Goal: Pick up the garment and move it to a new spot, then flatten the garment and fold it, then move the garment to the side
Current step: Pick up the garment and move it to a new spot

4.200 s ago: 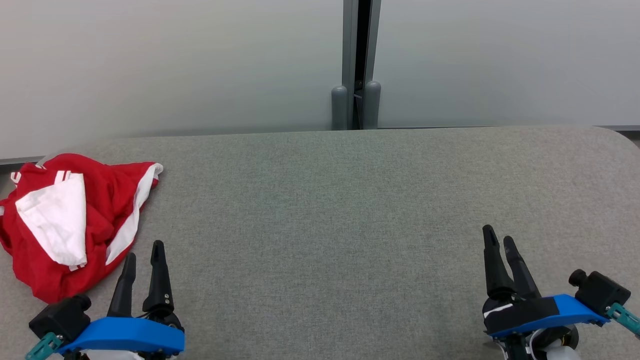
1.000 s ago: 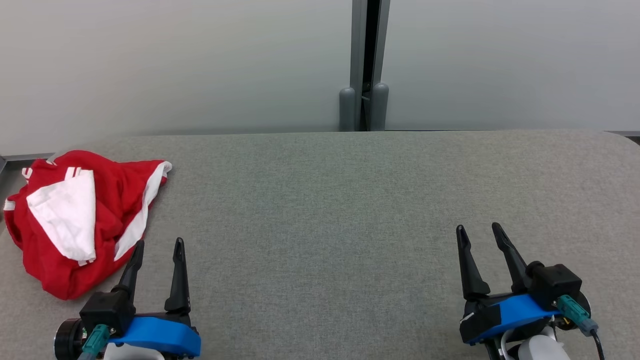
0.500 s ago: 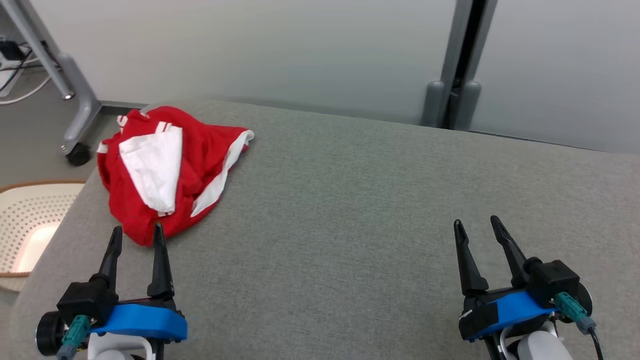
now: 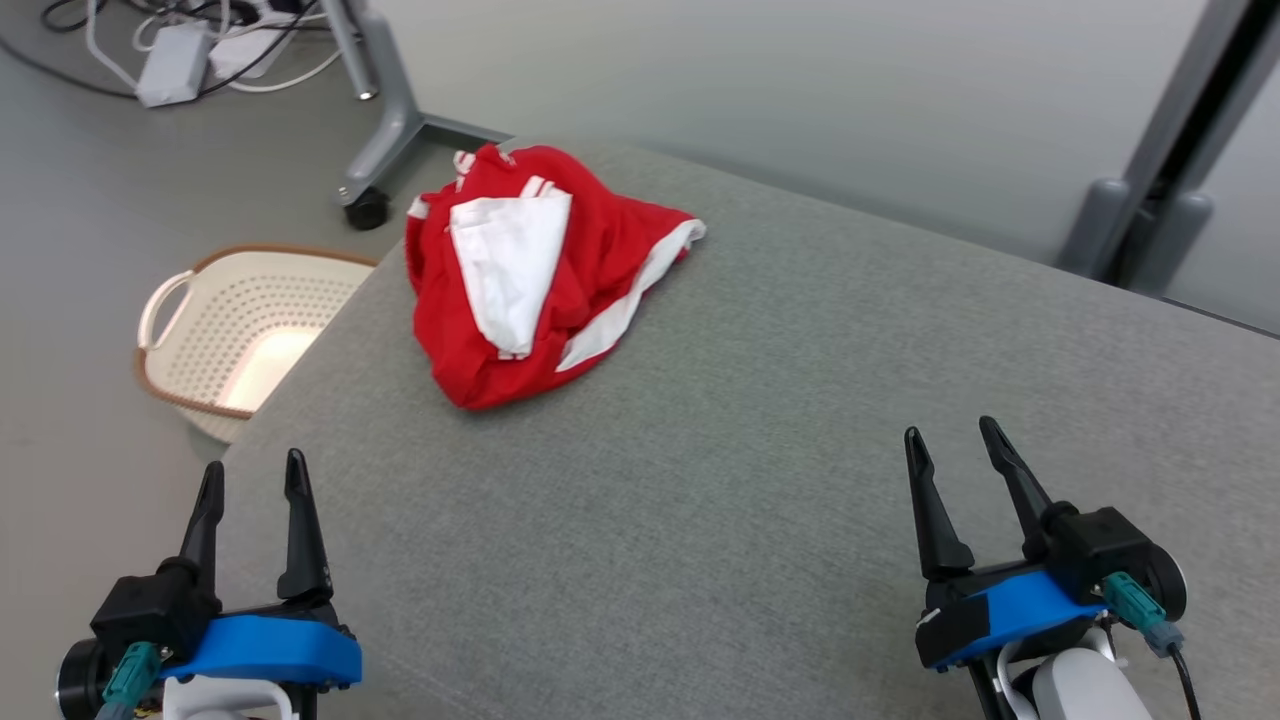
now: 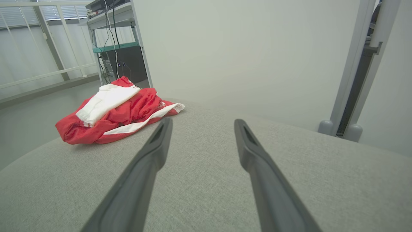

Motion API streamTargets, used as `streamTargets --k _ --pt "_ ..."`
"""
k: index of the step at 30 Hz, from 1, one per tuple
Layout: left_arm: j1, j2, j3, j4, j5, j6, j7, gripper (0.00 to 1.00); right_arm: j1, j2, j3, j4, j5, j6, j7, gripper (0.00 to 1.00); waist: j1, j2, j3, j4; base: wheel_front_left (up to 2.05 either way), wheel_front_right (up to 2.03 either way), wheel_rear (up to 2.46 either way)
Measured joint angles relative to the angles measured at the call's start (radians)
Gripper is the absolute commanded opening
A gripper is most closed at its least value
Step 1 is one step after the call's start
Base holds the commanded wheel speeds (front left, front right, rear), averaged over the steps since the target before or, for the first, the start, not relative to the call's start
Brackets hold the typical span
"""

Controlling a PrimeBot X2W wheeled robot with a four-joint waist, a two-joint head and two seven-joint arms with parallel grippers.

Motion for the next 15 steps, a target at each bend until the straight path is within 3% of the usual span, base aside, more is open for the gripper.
streamTargets --k 5,15 --pt "0.018 0.001 0.011 -0.015 -0.017 0.016 0.000 1.00 -0.025 0.001 0.024 0.012 -0.007 0.000 0.000 1.00 0.0000 0.0000 0.025 0.044 0.00 0.00 0.00" --pt "0.007 0.000 0.004 -0.010 -0.030 0.013 0.000 1.00 -0.034 0.001 0.016 0.020 -0.016 0.000 0.000 1.00 0.0000 0.0000 0.038 0.047 0.00 0.00 0.00"
